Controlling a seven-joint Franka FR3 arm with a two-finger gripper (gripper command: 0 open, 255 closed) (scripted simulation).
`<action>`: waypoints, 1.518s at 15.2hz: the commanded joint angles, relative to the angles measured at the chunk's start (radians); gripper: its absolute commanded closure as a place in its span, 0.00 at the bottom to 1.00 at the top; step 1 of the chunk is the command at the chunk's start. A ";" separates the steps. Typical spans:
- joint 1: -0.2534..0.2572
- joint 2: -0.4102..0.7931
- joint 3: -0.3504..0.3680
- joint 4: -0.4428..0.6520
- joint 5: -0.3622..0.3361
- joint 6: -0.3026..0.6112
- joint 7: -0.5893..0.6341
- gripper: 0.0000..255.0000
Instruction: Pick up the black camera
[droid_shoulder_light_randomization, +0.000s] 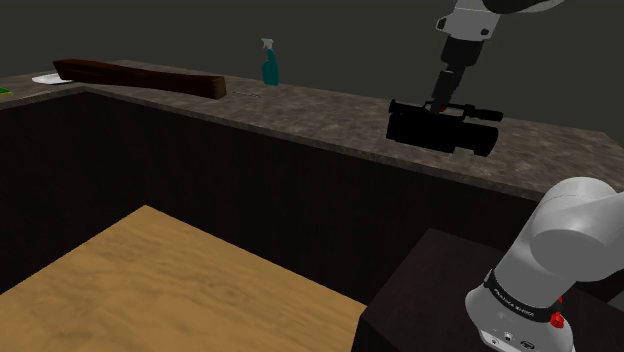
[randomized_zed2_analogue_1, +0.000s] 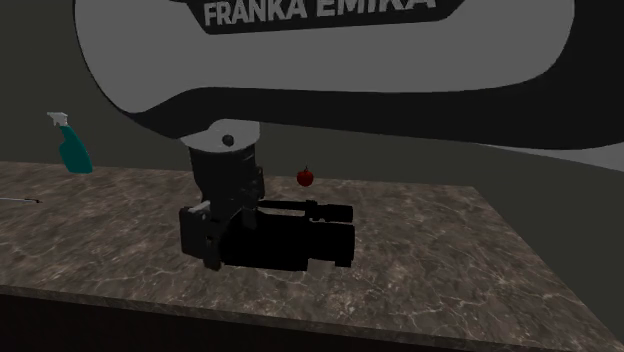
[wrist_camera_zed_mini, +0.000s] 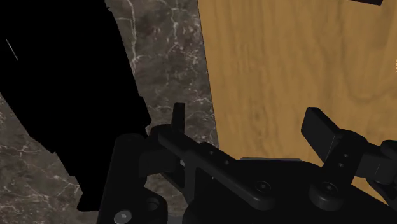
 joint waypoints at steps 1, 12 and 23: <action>-0.001 0.036 -0.050 0.026 -0.028 0.009 -0.076 0.00; 0.030 0.323 -0.326 0.256 -0.087 0.070 -0.489 0.00; 0.031 0.367 -0.372 0.192 -0.088 0.177 -0.538 0.00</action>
